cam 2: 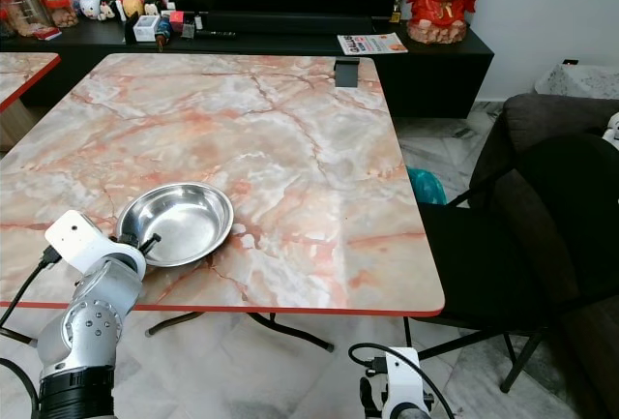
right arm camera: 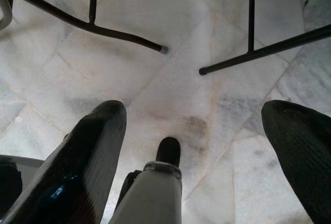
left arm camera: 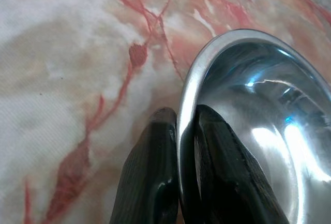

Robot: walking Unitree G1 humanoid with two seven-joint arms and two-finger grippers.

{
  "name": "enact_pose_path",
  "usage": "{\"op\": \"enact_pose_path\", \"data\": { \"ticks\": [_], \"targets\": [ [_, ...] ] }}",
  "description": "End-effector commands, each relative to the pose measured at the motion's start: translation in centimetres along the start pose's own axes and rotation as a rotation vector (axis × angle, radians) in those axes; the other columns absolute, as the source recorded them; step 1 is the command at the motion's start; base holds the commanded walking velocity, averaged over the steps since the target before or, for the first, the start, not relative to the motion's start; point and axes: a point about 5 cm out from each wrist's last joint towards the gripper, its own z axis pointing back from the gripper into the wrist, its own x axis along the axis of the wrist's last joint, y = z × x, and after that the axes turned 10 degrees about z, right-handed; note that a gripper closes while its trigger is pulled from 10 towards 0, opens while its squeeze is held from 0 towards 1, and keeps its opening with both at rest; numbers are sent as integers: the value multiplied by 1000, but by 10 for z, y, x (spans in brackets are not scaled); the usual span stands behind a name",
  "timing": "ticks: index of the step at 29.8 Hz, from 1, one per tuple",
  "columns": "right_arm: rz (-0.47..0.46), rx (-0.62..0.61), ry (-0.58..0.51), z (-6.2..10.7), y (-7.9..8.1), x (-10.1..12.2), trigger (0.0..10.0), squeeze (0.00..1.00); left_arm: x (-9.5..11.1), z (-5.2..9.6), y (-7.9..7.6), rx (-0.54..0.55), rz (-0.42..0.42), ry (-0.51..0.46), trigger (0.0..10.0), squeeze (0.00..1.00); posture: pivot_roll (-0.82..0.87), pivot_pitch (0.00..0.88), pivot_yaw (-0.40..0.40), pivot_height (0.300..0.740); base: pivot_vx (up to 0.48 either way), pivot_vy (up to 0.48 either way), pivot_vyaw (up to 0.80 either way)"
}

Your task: Setting the table

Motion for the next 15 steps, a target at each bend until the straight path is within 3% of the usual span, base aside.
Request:
{"op": "enact_pose_path", "data": {
  "ticks": [1,2,9,15],
  "targets": [
    [-12,-3,-8,-1,-1,4,10000,0,2,1,1,0,3,1,10000,651,62,4,-17,732,0,0,0],
    [-13,-3,-8,-1,-1,5,10000,0,0,1,2,5,10,15,10000,1000,62,2,-18,732,0,0,0],
    [-14,-4,-9,-1,-1,5,10000,0,-3,1,2,9,28,42,10000,1000,63,2,-19,732,0,0,0],
    [-12,-4,-9,-1,-2,5,10000,0,6,2,4,18,31,1,10000,973,64,0,-22,732,0,0,0]
  ]
}}
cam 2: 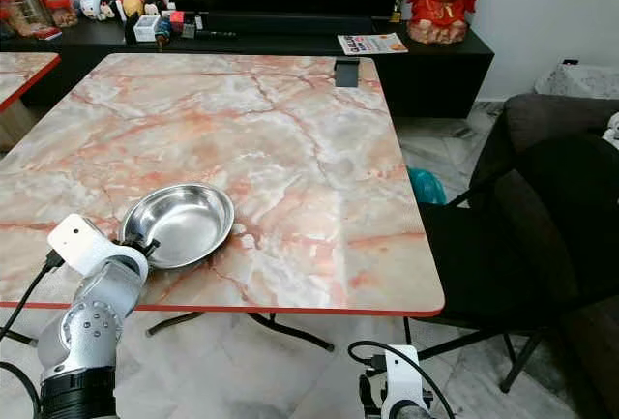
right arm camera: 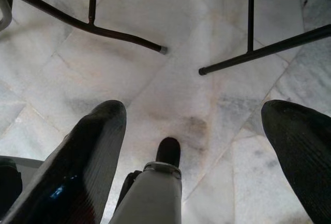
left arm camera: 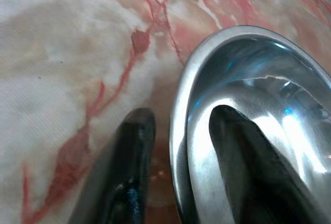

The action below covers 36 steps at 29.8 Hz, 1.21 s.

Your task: Setting the table

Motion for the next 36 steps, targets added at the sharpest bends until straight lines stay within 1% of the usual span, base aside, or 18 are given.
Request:
{"op": "enact_pose_path", "data": {
  "ticks": [1,5,12,17,18,20,22,23,25,26,27,28,29,30,32,34,35,36],
  "targets": [
    [-10,-4,-11,-1,-2,5,10000,0,17,2,3,24,-3,-54,10000,0,65,0,-23,732,0,0,0],
    [-9,-3,-13,-1,-2,6,10000,0,37,2,5,41,7,-115,10000,0,70,0,-27,732,0,0,0],
    [-6,3,-20,-2,-1,10,10000,0,76,8,3,12,125,-203,10000,0,77,0,-33,732,0,0,0],
    [-1,7,-21,-2,-1,11,10000,0,91,10,1,-33,178,-238,10000,0,82,0,-36,732,0,0,0],
    [-2,7,-22,-2,-1,11,10000,0,96,10,5,-26,163,-267,10000,0,83,0,-36,732,0,0,0],
    [-4,8,-24,-3,0,11,10000,0,104,8,15,-1,93,-336,10000,0,84,0,-36,732,0,0,0],
    [-5,9,-24,-3,0,12,10000,0,108,5,27,35,-30,-395,10000,0,84,0,-35,732,0,0,0],
    [-6,10,-24,-3,1,11,10000,0,109,2,38,90,-133,-427,10000,0,85,0,-33,732,0,0,0],
    [-7,10,-24,-3,1,11,10000,0,108,-1,57,175,-287,-465,10000,0,78,0,-28,732,0,0,0],
    [-7,10,-24,-3,1,11,10000,0,108,-1,57,175,-287,-465,10000,0,78,0,-28,732,0,0,0],
    [-9,9,-25,-3,2,11,10000,0,108,-2,75,247,-401,-500,10000,0,74,0,-26,732,0,0,0],
    [-9,9,-25,-3,2,11,10000,0,108,-2,75,247,-401,-500,10000,0,74,0,-26,732,0,0,0],
    [-10,7,-25,-2,1,10,10000,0,107,-1,87,306,-486,-524,10000,0,77,0,-26,732,0,0,0],
    [-12,4,-25,-2,1,9,10000,0,107,0,97,349,-535,-545,10000,0,79,0,-25,732,0,0,0],
    [-13,0,-23,-2,0,8,10000,0,107,1,111,399,-589,-563,10000,0,79,0,-25,732,0,0,0],
    [-13,-1,-21,-1,1,7,10000,0,107,4,131,483,-642,-585,10000,0,83,1,-23,732,0,0,0],
    [-13,-1,-21,-1,1,7,10000,0,107,4,131,483,-642,-585,10000,0,83,1,-23,732,0,0,0],
    [-13,0,-19,-1,1,6,10000,0,107,9,154,564,-635,-618,10000,0,83,1,-22,732,0,0,0]
  ]
}}
